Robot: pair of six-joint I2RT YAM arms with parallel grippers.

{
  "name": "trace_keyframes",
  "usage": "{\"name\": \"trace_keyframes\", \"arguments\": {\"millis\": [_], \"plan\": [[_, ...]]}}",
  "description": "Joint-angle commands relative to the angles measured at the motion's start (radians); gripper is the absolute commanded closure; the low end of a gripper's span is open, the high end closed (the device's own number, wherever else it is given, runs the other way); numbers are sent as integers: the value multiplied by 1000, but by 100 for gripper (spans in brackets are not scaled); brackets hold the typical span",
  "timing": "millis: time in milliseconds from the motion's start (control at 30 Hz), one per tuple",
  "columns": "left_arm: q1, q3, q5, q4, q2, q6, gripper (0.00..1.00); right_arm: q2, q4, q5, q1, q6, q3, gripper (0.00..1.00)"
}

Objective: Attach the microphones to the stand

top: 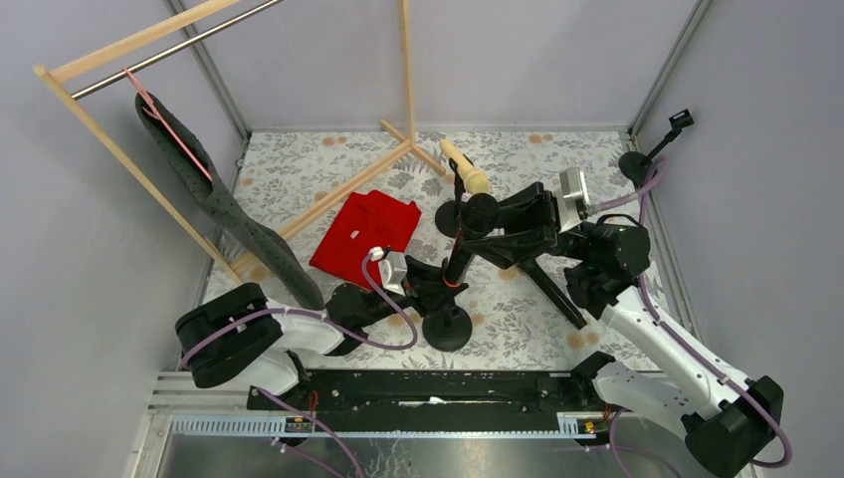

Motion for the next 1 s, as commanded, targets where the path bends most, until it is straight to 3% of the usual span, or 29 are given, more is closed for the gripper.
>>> {"name": "trace_keyframes", "arguments": {"millis": [0,433,967], "plan": [[-6,5,54,109,-21,-44,100,-22,-77,31,0,-173,37,100],[-6,-11,53,109,-36,-37,100,-99,-298,49,1,-468,-30,100],[-5,-14,53,109,-38,-33,100,-135,-473,96,48,-630,-36,100]]}}
